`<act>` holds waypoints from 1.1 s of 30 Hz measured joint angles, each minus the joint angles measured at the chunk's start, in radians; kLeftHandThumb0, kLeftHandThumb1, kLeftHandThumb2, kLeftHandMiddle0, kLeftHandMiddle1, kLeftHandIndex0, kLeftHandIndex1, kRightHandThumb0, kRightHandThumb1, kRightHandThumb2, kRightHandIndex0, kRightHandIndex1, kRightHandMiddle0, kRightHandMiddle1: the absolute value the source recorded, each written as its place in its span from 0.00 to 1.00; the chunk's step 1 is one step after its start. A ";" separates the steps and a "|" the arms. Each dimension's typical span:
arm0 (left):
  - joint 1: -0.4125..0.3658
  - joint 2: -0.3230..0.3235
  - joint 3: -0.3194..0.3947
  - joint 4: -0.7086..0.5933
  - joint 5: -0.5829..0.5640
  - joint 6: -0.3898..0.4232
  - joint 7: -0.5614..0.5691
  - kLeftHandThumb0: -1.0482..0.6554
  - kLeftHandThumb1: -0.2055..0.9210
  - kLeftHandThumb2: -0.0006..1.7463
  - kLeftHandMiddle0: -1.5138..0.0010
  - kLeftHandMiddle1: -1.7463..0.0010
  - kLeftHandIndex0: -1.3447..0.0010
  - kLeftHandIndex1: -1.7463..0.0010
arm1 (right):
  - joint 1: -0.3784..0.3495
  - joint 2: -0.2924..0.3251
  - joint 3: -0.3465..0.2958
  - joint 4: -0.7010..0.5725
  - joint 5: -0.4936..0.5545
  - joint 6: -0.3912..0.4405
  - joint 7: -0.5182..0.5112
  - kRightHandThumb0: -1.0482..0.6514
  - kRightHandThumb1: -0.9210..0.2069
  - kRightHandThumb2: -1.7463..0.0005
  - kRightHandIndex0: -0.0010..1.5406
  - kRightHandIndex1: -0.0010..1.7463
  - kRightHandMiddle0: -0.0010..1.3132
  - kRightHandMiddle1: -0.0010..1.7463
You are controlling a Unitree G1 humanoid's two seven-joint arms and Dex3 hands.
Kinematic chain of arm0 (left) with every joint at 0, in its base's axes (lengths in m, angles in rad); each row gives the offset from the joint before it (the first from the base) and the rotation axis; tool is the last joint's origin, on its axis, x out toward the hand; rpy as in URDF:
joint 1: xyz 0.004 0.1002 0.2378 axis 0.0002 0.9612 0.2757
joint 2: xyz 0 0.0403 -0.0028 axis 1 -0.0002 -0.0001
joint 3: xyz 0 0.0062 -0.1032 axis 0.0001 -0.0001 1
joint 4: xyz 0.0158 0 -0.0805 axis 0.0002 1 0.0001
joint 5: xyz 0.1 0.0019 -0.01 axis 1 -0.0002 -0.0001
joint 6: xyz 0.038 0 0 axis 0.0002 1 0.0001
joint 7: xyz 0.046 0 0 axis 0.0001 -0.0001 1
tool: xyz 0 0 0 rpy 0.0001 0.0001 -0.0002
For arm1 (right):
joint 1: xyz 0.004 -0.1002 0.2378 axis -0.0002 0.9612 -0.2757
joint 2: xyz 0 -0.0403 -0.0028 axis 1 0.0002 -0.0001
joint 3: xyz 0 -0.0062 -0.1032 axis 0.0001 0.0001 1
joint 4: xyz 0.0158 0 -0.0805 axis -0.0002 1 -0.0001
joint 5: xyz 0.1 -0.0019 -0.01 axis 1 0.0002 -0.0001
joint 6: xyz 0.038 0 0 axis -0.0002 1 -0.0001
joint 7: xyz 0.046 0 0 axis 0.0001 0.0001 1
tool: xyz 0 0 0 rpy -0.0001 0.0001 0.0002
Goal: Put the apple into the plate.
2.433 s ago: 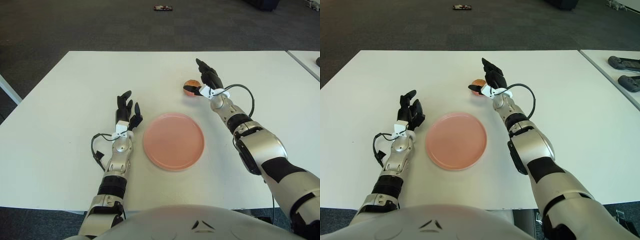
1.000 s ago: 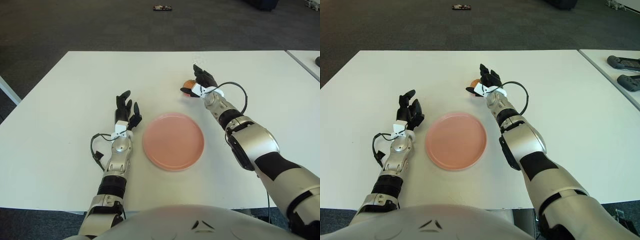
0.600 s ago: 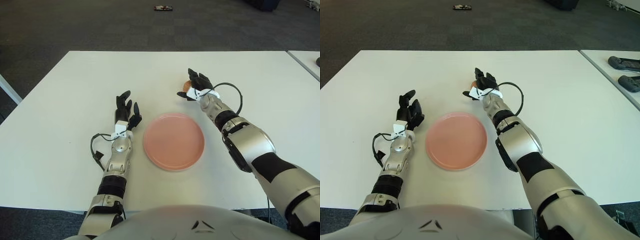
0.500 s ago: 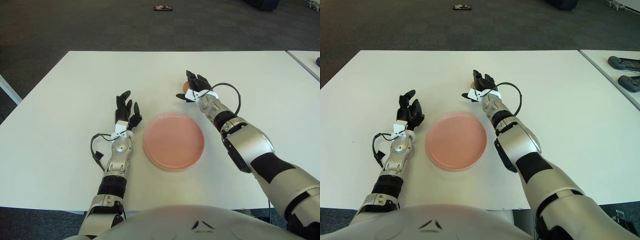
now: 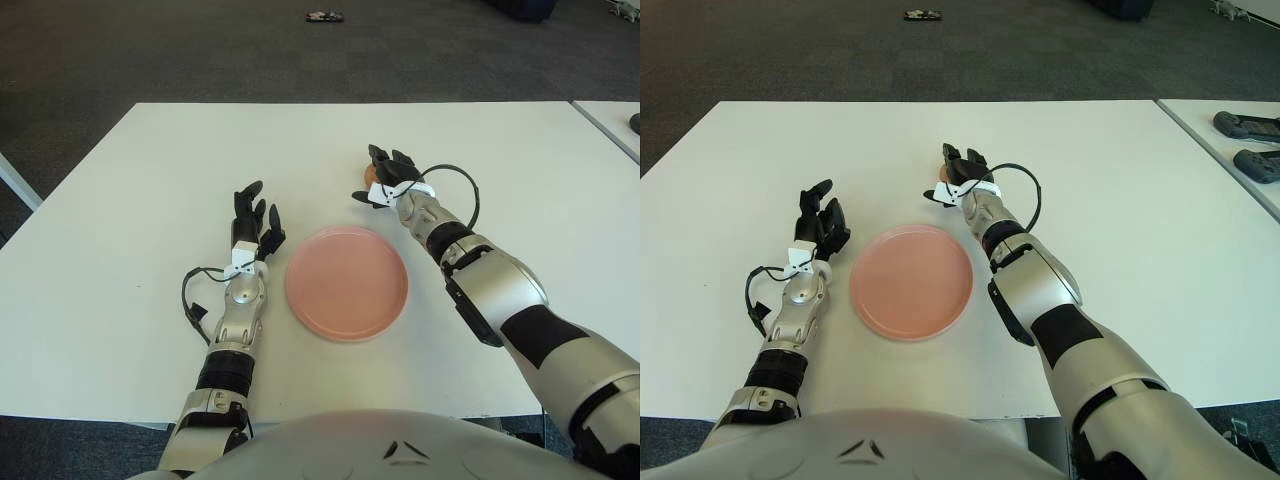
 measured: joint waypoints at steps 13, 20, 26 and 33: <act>0.000 0.000 0.002 0.000 0.001 -0.003 0.004 0.19 1.00 0.45 0.70 0.99 1.00 0.47 | 0.011 -0.006 0.033 -0.001 -0.032 0.006 -0.005 0.00 0.00 0.67 0.00 0.00 0.02 0.03; 0.000 -0.001 0.003 0.000 -0.001 -0.005 0.004 0.19 1.00 0.44 0.70 0.99 1.00 0.46 | 0.024 -0.028 0.038 -0.001 -0.040 0.009 -0.005 0.00 0.00 0.67 0.00 0.00 0.00 0.07; 0.001 -0.001 0.006 -0.001 -0.002 -0.005 0.004 0.19 1.00 0.44 0.70 0.99 1.00 0.46 | 0.029 -0.038 0.038 -0.001 -0.040 0.010 -0.004 0.00 0.00 0.65 0.00 0.00 0.00 0.08; 0.001 -0.001 0.006 -0.001 -0.002 -0.007 0.004 0.19 1.00 0.43 0.69 0.99 1.00 0.46 | 0.035 -0.043 0.044 -0.003 -0.047 0.012 -0.018 0.01 0.00 0.66 0.03 0.01 0.00 0.14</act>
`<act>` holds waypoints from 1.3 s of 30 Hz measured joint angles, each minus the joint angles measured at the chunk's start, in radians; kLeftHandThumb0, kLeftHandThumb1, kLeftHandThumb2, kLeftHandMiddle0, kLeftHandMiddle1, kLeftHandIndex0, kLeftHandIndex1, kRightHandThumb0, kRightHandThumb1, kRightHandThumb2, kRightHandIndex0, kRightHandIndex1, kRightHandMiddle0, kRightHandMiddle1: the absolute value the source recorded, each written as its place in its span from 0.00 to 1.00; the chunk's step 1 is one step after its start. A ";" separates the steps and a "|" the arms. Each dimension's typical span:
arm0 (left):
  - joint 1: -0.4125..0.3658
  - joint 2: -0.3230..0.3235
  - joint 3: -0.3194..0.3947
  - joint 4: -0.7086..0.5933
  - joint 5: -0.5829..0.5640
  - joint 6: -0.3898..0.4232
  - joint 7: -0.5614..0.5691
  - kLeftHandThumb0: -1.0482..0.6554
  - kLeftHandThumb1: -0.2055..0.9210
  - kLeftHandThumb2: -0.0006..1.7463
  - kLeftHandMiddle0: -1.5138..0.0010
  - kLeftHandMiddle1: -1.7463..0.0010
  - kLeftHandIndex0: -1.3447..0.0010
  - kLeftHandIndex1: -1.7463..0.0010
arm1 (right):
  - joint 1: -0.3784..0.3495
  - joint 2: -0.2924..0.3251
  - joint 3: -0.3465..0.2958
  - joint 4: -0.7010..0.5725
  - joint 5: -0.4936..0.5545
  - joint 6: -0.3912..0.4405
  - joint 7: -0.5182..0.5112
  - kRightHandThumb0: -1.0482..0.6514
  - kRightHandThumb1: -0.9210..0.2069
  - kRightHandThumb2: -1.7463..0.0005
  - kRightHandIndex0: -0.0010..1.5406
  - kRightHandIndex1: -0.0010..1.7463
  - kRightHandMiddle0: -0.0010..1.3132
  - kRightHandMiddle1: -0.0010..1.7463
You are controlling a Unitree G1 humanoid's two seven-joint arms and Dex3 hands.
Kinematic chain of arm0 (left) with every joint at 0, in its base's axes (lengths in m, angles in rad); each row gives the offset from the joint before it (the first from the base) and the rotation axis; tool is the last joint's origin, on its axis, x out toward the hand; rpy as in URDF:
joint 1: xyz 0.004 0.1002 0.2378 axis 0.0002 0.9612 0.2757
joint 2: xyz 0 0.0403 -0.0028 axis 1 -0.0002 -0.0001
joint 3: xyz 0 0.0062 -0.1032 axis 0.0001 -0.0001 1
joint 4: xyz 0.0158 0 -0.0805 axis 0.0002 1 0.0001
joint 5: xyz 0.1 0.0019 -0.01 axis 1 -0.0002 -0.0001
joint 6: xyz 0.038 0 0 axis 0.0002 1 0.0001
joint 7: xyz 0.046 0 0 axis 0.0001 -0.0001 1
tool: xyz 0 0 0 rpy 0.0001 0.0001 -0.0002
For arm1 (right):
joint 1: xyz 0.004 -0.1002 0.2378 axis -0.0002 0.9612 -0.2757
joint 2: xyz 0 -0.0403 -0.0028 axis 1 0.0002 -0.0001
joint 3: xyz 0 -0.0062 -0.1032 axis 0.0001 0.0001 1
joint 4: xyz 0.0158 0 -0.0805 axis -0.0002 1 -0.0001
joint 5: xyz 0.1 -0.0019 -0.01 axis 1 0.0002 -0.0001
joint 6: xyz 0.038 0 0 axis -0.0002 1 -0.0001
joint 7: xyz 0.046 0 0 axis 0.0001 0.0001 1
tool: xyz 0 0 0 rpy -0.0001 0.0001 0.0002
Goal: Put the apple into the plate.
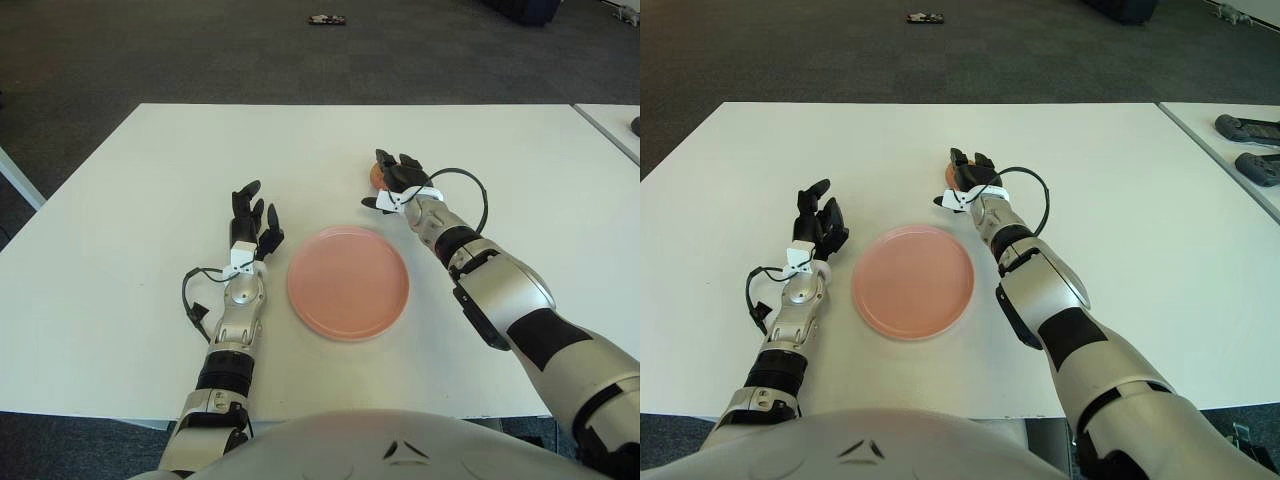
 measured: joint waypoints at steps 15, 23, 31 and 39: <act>0.000 0.000 0.001 0.001 0.000 -0.014 0.003 0.19 1.00 0.43 0.70 0.99 1.00 0.45 | 0.008 -0.022 0.044 -0.001 -0.045 0.043 -0.029 0.03 0.00 0.73 0.09 0.02 0.00 0.26; 0.000 0.001 0.001 0.003 0.001 -0.014 0.009 0.18 1.00 0.43 0.69 0.99 1.00 0.45 | 0.010 -0.030 0.063 0.000 -0.066 0.052 -0.038 0.05 0.00 0.76 0.13 0.04 0.00 0.31; 0.000 0.002 0.002 0.005 0.002 -0.015 0.014 0.19 1.00 0.43 0.69 0.98 1.00 0.45 | 0.022 -0.035 0.073 -0.002 -0.075 0.053 -0.060 0.08 0.00 0.78 0.17 0.06 0.00 0.37; 0.000 0.003 0.002 0.005 0.002 -0.017 0.014 0.19 1.00 0.43 0.69 0.99 1.00 0.45 | 0.025 -0.035 0.071 -0.004 -0.075 0.053 -0.073 0.15 0.01 0.85 0.17 0.35 0.00 0.64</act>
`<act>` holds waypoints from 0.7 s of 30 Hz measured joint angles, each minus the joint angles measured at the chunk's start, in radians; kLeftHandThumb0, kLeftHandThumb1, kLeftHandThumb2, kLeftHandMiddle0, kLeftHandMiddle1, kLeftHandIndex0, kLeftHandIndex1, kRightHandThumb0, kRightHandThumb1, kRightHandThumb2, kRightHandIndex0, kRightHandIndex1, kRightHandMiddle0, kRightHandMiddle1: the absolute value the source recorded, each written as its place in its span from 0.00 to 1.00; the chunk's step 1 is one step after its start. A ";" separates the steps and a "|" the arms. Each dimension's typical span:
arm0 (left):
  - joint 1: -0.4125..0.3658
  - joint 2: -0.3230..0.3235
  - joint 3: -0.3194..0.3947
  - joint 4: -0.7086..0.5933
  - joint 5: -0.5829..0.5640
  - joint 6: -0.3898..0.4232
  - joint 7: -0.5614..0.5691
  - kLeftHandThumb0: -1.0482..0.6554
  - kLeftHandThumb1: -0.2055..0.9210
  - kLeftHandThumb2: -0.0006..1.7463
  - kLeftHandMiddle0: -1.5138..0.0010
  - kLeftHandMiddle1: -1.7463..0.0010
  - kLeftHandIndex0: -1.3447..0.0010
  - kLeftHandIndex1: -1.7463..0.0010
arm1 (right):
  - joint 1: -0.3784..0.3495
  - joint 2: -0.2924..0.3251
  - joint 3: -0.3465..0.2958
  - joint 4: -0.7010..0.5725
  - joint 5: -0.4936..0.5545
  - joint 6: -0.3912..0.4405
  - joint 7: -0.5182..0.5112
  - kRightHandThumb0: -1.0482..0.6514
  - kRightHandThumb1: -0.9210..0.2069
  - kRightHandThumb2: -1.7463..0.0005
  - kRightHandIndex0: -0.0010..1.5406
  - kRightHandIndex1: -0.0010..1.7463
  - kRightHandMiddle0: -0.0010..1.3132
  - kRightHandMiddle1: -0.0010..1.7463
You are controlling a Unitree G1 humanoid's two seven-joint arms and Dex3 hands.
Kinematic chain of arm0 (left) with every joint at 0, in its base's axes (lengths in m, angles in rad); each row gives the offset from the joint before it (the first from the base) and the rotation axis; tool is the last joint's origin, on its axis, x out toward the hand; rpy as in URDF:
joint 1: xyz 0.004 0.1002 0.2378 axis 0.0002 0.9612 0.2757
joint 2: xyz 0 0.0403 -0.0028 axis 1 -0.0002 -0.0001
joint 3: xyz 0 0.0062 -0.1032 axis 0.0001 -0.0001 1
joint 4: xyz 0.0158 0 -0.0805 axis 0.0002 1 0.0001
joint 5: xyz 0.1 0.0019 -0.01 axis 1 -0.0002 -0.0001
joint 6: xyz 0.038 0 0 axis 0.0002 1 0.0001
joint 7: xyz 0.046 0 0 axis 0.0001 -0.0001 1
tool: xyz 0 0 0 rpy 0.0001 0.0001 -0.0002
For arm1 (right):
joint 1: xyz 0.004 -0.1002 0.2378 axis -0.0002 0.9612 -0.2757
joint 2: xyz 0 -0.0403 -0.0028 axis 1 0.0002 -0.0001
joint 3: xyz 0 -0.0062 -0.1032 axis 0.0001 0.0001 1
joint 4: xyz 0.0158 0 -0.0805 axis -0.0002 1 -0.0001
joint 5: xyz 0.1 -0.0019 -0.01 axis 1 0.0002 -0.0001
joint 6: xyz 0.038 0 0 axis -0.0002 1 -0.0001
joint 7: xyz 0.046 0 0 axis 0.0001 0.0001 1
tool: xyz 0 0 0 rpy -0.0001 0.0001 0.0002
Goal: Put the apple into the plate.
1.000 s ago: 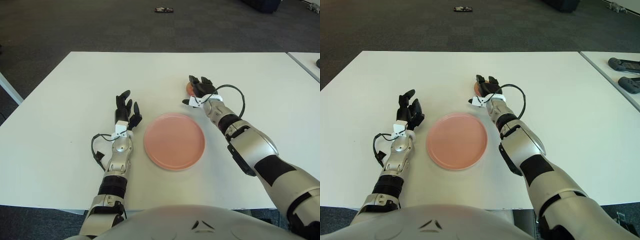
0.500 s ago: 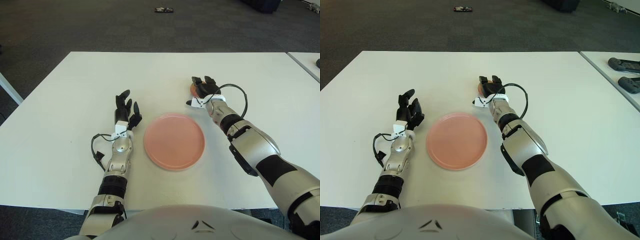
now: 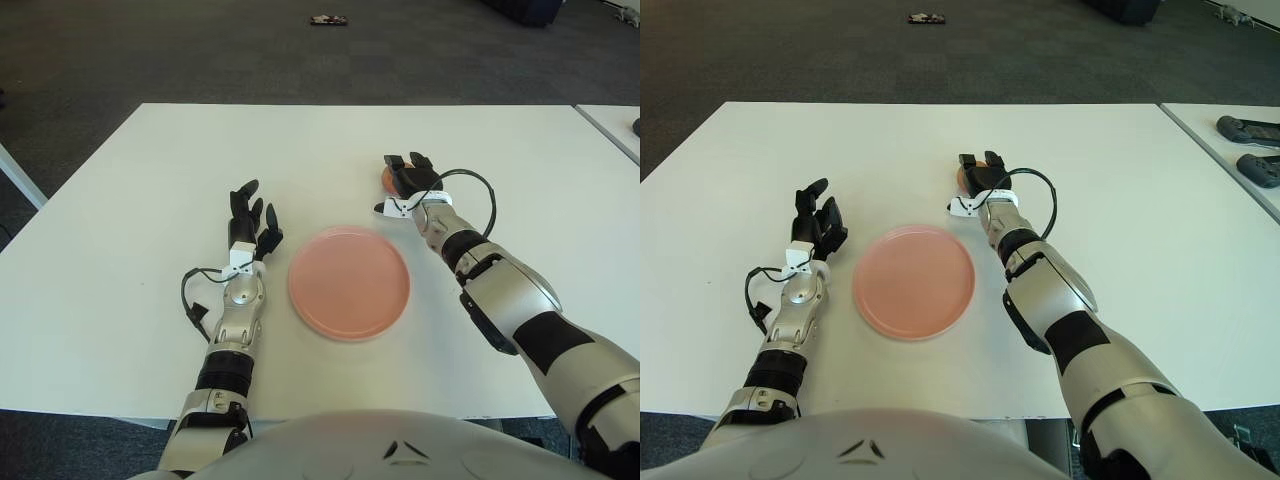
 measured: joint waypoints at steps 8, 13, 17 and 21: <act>0.000 0.001 0.005 0.002 -0.002 -0.002 0.000 0.19 1.00 0.43 0.68 0.98 1.00 0.44 | 0.005 -0.004 -0.037 -0.004 0.012 -0.010 -0.027 0.29 0.28 0.65 0.17 0.86 0.07 0.97; 0.000 0.001 0.009 0.003 -0.002 -0.004 0.000 0.19 1.00 0.43 0.69 0.98 1.00 0.44 | 0.010 -0.010 -0.061 -0.003 0.019 -0.018 -0.040 0.33 0.37 0.59 0.29 0.98 0.21 0.99; 0.000 0.001 0.010 0.003 -0.002 -0.009 0.000 0.19 1.00 0.43 0.68 0.98 1.00 0.44 | 0.017 -0.018 -0.071 -0.003 0.019 -0.023 -0.053 0.35 0.42 0.43 0.42 0.99 0.35 0.99; 0.000 0.001 0.010 0.003 -0.002 -0.012 0.000 0.19 1.00 0.43 0.68 0.98 1.00 0.44 | 0.027 -0.021 -0.080 -0.003 0.019 -0.029 -0.073 0.35 0.46 0.34 0.49 1.00 0.40 1.00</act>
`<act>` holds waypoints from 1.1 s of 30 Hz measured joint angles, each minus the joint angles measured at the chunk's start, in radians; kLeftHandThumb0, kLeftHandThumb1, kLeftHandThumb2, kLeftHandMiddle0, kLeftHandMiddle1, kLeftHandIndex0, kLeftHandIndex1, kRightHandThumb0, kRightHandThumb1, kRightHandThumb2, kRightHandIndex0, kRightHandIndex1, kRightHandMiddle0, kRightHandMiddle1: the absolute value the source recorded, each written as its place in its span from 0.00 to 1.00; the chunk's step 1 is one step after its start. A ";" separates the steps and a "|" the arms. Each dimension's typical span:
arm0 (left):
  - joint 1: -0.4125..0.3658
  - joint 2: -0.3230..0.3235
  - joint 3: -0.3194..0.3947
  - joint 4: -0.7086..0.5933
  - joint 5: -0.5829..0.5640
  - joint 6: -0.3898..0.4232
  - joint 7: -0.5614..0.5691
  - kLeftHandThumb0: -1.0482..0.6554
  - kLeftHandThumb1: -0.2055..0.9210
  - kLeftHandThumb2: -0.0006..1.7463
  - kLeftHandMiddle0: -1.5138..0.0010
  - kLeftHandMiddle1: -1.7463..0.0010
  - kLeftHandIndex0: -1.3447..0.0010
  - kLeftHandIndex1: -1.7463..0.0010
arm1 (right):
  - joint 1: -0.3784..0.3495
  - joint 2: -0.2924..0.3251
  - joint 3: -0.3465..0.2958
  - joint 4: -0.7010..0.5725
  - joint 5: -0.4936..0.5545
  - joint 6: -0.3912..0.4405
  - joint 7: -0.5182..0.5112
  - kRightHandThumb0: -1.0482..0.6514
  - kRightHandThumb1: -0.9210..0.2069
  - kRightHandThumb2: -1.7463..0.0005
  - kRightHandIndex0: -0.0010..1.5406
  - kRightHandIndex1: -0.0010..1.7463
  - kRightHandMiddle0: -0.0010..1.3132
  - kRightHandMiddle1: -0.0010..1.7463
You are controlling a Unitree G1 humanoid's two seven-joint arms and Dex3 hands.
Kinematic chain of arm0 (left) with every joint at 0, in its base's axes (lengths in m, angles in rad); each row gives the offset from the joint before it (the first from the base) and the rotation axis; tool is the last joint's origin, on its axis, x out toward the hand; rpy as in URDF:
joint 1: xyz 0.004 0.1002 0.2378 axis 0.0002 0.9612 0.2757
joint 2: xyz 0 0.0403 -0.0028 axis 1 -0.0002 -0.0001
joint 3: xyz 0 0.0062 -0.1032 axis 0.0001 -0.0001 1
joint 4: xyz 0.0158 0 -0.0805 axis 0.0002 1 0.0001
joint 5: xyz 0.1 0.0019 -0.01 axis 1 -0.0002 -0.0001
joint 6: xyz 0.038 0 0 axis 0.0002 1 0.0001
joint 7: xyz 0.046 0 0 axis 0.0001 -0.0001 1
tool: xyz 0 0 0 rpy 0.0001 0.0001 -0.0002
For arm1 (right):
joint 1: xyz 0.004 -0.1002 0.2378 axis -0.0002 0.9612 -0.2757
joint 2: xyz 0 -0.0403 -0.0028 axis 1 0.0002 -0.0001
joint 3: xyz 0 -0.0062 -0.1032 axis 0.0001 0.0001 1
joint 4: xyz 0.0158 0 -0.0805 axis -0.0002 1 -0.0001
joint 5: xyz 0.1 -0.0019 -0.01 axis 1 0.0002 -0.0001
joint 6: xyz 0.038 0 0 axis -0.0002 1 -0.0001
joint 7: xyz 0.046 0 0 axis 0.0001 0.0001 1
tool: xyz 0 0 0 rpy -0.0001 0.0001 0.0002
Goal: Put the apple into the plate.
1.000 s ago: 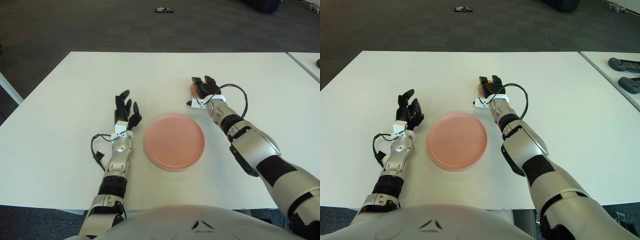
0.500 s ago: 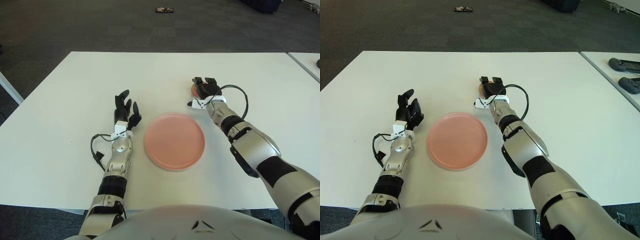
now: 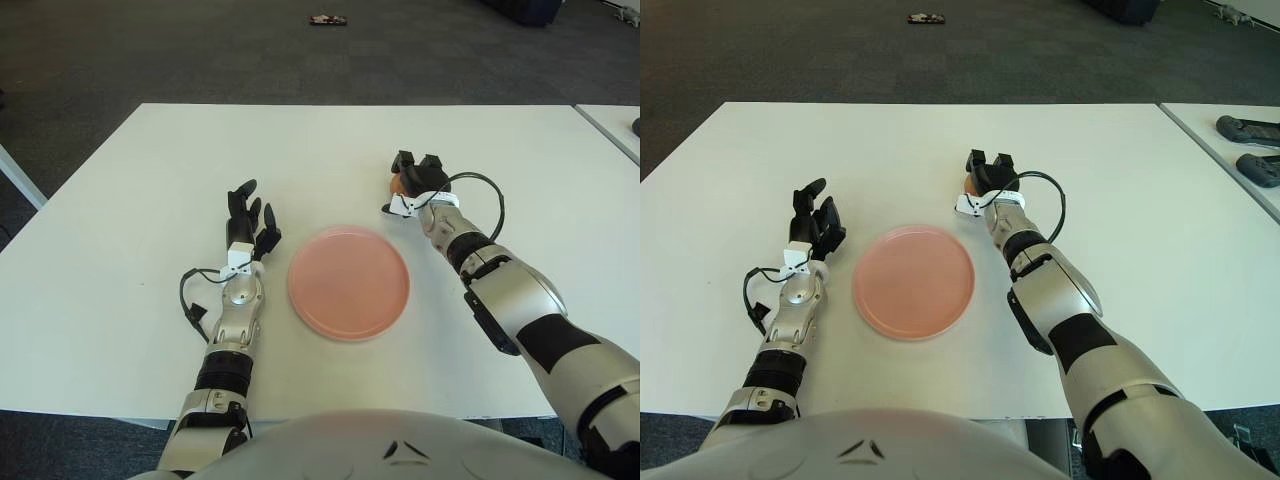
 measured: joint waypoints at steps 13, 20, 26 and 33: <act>0.000 0.000 -0.001 0.000 0.001 -0.001 0.000 0.19 1.00 0.43 0.69 0.98 1.00 0.45 | 0.023 -0.009 -0.035 -0.002 0.019 -0.029 -0.035 0.35 0.49 0.29 0.60 1.00 0.43 1.00; 0.000 0.000 -0.002 0.000 0.001 -0.001 0.000 0.19 1.00 0.43 0.69 0.98 1.00 0.45 | 0.030 -0.015 -0.058 -0.004 0.032 -0.045 -0.037 0.35 0.49 0.29 0.60 1.00 0.43 1.00; 0.000 0.000 -0.001 0.000 0.002 -0.001 0.000 0.19 1.00 0.44 0.69 0.98 1.00 0.45 | 0.036 -0.022 -0.074 -0.007 0.034 -0.057 -0.037 0.34 0.50 0.29 0.59 1.00 0.44 1.00; 0.000 -0.001 -0.001 -0.010 0.001 0.002 0.000 0.20 1.00 0.44 0.69 0.98 1.00 0.45 | 0.045 -0.031 -0.093 -0.011 0.045 -0.069 -0.037 0.35 0.49 0.29 0.62 1.00 0.43 1.00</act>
